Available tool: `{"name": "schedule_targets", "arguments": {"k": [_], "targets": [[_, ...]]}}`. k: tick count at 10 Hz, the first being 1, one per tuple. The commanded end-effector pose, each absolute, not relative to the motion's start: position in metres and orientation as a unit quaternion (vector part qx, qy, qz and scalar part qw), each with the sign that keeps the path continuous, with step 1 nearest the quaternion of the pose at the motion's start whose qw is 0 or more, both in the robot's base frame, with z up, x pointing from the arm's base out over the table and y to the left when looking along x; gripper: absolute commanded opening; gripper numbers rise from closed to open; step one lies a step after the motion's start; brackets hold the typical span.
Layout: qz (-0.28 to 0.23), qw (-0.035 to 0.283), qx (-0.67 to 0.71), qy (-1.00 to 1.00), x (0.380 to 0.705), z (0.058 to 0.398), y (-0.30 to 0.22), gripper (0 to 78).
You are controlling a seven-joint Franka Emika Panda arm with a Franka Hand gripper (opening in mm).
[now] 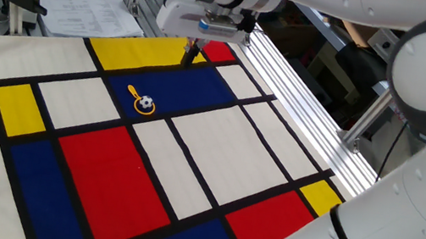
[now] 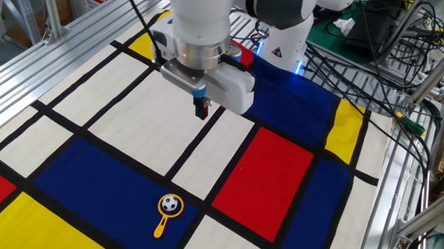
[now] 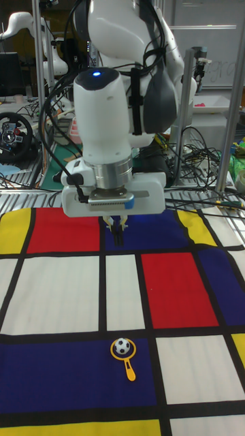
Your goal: Remove the bubble ring from the ball
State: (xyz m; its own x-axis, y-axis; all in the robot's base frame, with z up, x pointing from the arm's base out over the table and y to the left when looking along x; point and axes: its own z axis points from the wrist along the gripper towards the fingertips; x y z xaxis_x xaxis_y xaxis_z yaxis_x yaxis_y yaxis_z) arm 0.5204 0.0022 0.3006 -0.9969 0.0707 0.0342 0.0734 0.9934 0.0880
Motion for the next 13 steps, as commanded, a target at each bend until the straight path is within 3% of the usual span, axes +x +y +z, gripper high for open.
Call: {"name": "schedule_targets", "arguments": {"k": [1,7,13], "targets": [[-0.047,0.008,-0.037,-0.998,0.538,0.305,0.004,0.0],[-0.05,0.004,-0.044,-0.998,0.573,0.312,0.002,0.0],[-0.06,-0.007,-0.044,-0.997,0.573,0.312,0.002,0.0]]}}
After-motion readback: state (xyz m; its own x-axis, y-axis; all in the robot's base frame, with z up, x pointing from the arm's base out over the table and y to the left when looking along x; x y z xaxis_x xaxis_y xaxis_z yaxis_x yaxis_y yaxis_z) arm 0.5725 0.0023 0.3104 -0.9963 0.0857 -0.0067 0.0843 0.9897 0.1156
